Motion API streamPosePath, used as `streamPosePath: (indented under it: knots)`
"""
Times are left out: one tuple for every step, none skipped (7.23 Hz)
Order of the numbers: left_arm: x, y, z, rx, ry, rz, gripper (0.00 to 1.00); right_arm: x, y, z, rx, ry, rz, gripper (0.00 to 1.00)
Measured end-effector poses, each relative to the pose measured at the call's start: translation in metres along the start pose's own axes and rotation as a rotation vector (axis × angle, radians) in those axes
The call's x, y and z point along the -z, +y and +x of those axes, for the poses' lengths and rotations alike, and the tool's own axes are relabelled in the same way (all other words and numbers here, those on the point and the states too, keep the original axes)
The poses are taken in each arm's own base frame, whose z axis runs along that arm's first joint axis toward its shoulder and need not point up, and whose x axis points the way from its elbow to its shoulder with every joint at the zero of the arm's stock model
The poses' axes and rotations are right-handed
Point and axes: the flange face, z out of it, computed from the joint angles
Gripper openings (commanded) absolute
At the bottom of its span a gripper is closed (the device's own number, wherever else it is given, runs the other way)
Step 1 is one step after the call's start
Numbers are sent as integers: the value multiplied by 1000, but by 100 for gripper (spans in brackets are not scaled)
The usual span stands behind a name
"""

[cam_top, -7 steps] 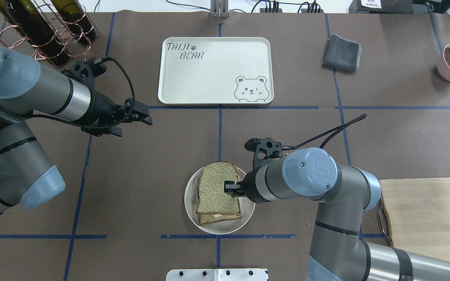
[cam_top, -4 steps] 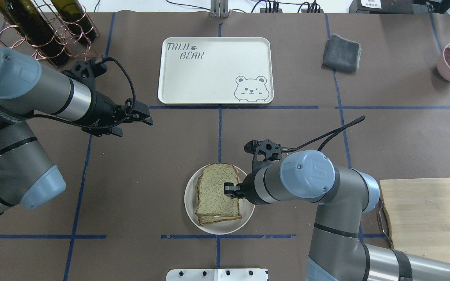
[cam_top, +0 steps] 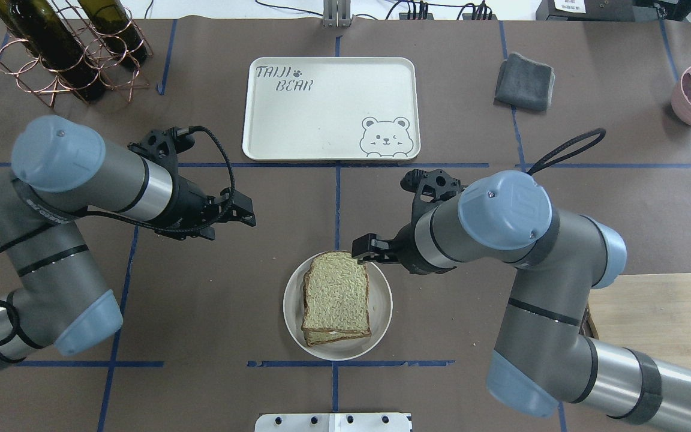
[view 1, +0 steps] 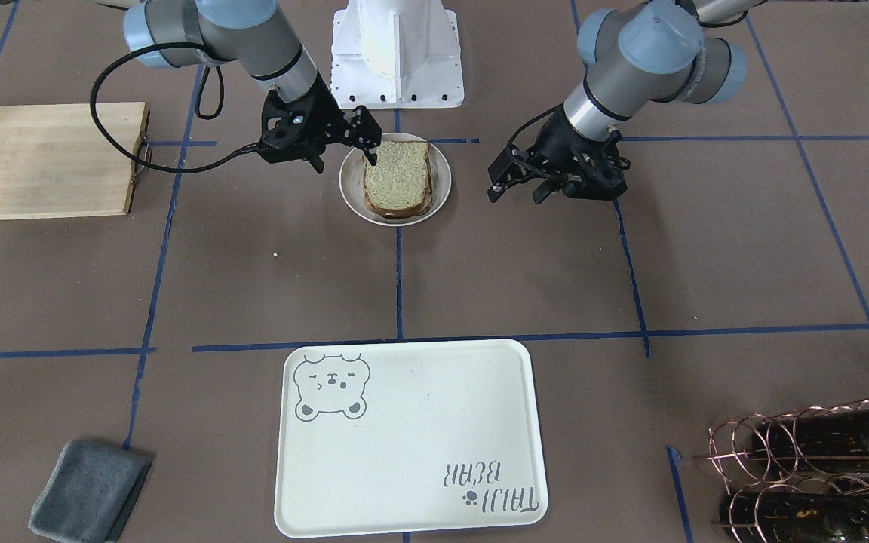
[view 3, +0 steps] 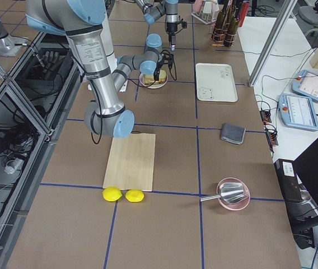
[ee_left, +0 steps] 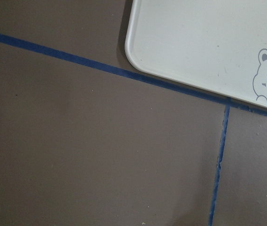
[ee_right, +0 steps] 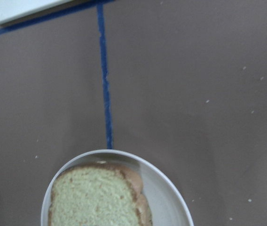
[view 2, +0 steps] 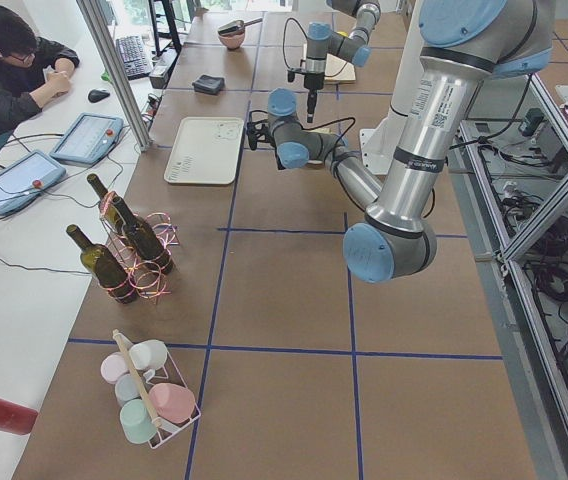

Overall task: Make sandwich and place on tray
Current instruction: 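Open and withdraw the right gripper while the left gripper approaches the plate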

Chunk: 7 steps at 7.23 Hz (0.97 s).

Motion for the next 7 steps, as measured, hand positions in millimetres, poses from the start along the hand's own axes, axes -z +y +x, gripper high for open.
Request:
streamPosePath:
  knots:
    - [-17, 22, 8, 18, -4, -8, 64, 11, -19, 8, -11, 33, 9, 100]
    - [-33, 44, 14, 29, -10, -18, 60, 20, -35, 17, -6, 65, 16, 100]
    - [-48, 63, 17, 34, -21, -32, 57, 30, -49, 25, 10, 90, 21, 100]
    - [-62, 78, 18, 37, -34, -46, 54, 40, -59, 32, 31, 112, 24, 100]
    - [-76, 87, 18, 40, -48, -50, 52, 48, -65, 38, 50, 132, 26, 100]
    - [-87, 92, 19, 40, -61, -44, 49, 52, -69, 43, 63, 146, 28, 100]
    - [-95, 97, 18, 40, -71, -45, 46, 54, -71, 46, 68, 153, 30, 100]
